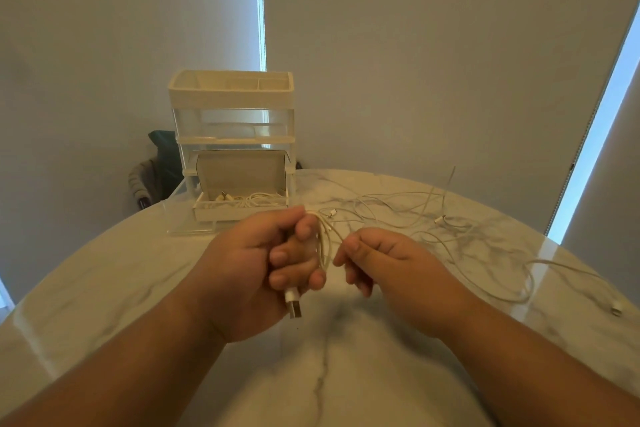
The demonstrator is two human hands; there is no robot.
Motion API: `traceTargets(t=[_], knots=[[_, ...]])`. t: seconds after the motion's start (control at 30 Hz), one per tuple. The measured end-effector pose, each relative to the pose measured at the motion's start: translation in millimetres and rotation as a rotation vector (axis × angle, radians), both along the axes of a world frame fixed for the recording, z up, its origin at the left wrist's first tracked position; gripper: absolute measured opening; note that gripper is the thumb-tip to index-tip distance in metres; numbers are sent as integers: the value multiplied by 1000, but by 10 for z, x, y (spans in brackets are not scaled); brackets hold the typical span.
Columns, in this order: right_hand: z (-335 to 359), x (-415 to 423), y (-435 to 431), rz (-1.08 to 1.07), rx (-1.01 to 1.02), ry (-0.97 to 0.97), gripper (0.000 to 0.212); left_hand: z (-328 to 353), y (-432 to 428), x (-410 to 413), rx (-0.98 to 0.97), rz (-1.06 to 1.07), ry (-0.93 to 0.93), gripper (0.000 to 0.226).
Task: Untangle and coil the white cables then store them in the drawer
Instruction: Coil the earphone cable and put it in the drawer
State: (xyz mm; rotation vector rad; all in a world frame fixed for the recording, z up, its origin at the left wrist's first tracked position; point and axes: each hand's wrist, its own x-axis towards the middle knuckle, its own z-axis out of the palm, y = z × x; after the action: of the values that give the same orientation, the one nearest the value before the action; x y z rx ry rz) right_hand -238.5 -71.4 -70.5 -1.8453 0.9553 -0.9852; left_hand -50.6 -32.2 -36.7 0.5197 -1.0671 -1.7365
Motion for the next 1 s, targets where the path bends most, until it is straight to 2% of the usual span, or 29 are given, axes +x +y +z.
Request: traceTargets(t=[0.1,0.2,0.3,0.43,0.57,0.8,0.93,1.0], knots=[[-73,52,11,75,43,47,21,42,-13,-1,16,112,89,28],[-108,111,40,152,122,128,37,58,-24,0,4,207,94,21],[-98,126,77,214,154,184,42,38,-26,4,-11,260,51,31],[-66,130,106,224,210,183,33,10,-23,-9,-24,287,36,38],[-27,142,147,242,193,225,26,-5,-48,-49,8,311,38,30],[55,127,180,185,115,411,41,-71,-118,-124,36,455,-26,25],[15,136,150,94,153,363,24,-94,-165,-85,-54,629,-189,23],[21,144,160,74,157,353,22,-108,-139,-95,-127,671,-280,22]])
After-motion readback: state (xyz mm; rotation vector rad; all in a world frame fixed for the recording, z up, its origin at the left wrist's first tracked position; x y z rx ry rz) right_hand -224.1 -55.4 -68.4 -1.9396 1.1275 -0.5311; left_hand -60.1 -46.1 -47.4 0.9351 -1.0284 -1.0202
